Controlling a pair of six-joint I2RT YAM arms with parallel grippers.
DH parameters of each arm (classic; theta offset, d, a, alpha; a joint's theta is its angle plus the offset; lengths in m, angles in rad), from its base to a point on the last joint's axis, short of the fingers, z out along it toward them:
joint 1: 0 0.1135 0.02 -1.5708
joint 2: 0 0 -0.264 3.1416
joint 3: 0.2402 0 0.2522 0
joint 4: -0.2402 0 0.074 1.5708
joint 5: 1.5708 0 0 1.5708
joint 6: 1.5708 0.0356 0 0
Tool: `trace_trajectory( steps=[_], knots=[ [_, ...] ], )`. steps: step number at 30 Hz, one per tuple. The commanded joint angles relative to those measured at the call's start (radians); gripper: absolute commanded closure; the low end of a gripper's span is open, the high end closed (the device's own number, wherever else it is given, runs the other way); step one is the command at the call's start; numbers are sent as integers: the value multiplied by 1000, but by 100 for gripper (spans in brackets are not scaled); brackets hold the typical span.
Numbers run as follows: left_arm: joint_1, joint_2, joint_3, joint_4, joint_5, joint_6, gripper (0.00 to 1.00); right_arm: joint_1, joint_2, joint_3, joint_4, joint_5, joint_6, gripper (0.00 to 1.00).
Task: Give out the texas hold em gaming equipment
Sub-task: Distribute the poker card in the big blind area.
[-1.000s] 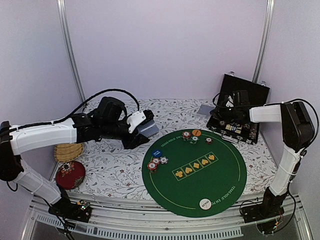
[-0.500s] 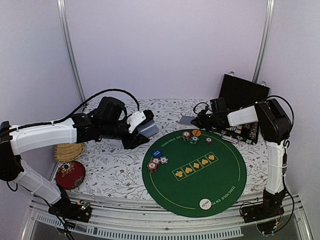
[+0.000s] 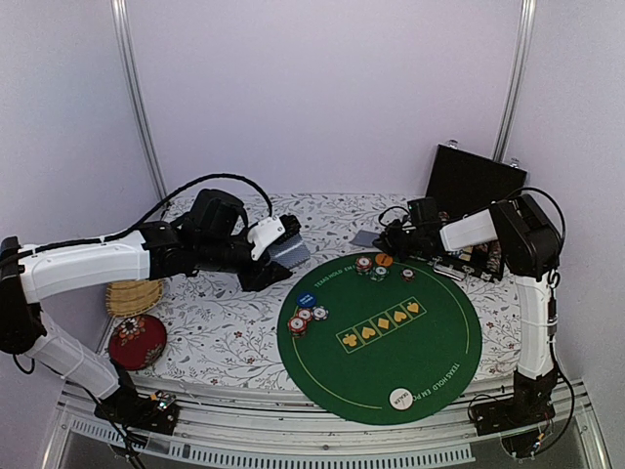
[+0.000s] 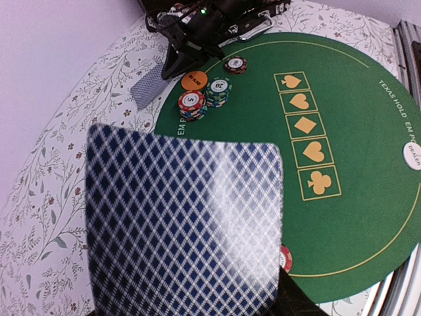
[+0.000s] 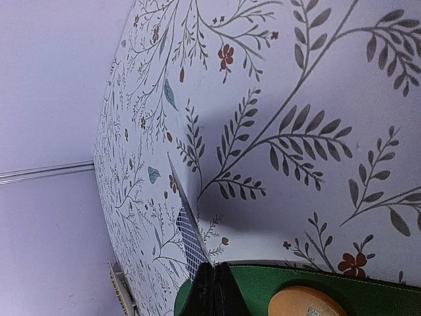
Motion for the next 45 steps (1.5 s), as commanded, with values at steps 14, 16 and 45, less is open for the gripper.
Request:
trace_trajectory(
  steps=[14, 16, 45],
  knots=[
    [10, -43, -20, 24, -5, 13, 49, 7, -12, -44, -7, -22, -32, 98],
    [11, -45, -21, 25, -6, 14, 49, 7, -12, -51, -7, -19, -35, 98],
    [11, -59, -31, 29, -6, 14, 49, 200, -492, -585, 218, 19, 79, 98]
  ],
)
